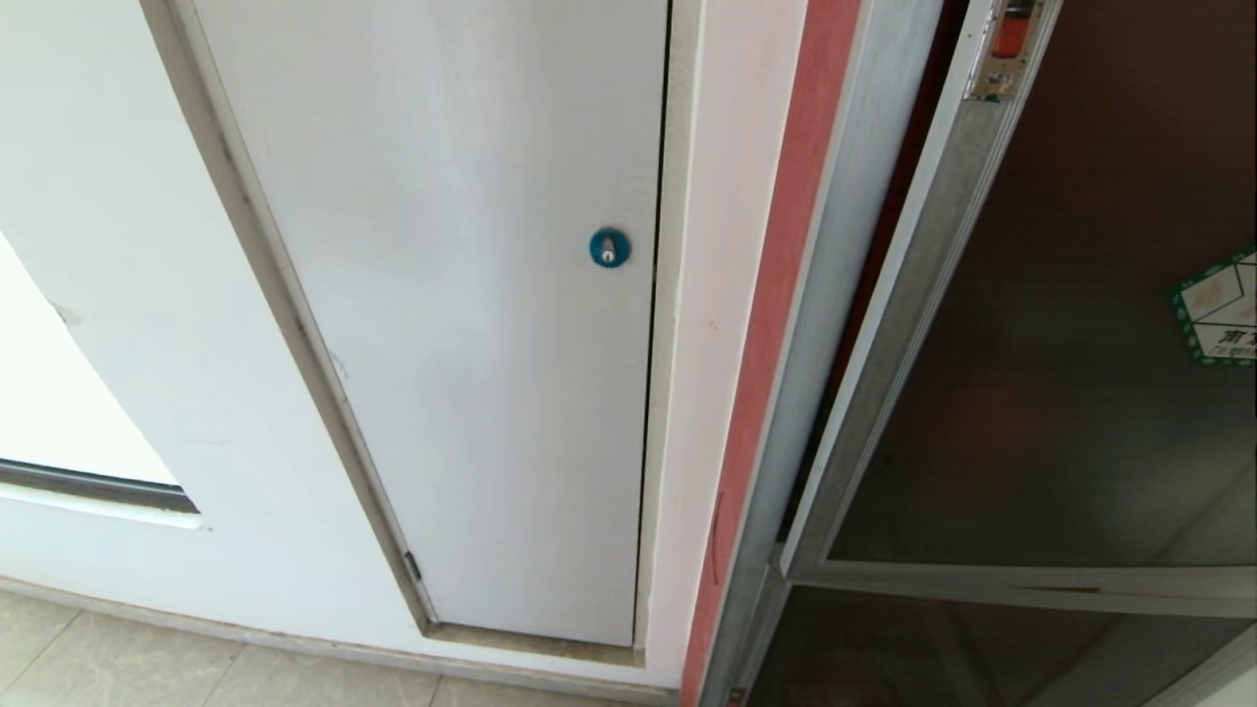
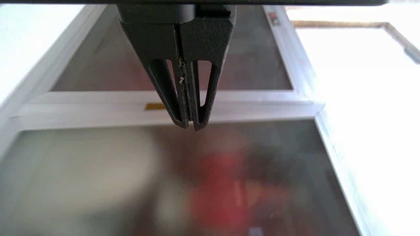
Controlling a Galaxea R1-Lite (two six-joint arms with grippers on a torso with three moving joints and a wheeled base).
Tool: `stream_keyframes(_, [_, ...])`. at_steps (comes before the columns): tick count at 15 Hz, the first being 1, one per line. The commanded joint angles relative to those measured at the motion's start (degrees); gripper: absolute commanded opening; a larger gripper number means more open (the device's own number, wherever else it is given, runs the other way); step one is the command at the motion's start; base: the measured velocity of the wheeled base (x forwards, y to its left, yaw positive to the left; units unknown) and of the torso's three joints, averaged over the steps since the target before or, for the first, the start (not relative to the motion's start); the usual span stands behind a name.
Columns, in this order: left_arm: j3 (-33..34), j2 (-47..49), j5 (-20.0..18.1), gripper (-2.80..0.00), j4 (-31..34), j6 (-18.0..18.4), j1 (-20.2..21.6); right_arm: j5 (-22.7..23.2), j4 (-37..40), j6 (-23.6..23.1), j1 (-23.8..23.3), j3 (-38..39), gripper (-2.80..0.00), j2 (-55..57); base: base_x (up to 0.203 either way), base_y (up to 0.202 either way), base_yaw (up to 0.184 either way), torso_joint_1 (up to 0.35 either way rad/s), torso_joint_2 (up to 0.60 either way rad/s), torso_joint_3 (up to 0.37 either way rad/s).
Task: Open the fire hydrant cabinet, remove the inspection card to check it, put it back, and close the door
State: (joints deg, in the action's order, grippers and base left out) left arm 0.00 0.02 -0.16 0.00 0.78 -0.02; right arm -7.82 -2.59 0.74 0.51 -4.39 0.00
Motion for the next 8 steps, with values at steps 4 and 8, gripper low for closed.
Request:
stream_keyframes(4, [0.04,-0.01,-0.02,-2.80,0.00,0.02,-0.01,3.51,-2.85,0.13,0.06,4.39,-2.80,-0.09,0.000,0.000,0.000,0.000,0.00,0.000])
stream_keyframes(8, [0.00,-0.02,-0.02,-2.80,0.04,0.04,-0.04,4.92,2.77,1.11,0.02,4.39,-2.80,-0.09,0.000,0.000,0.000,0.000,0.00,0.000])
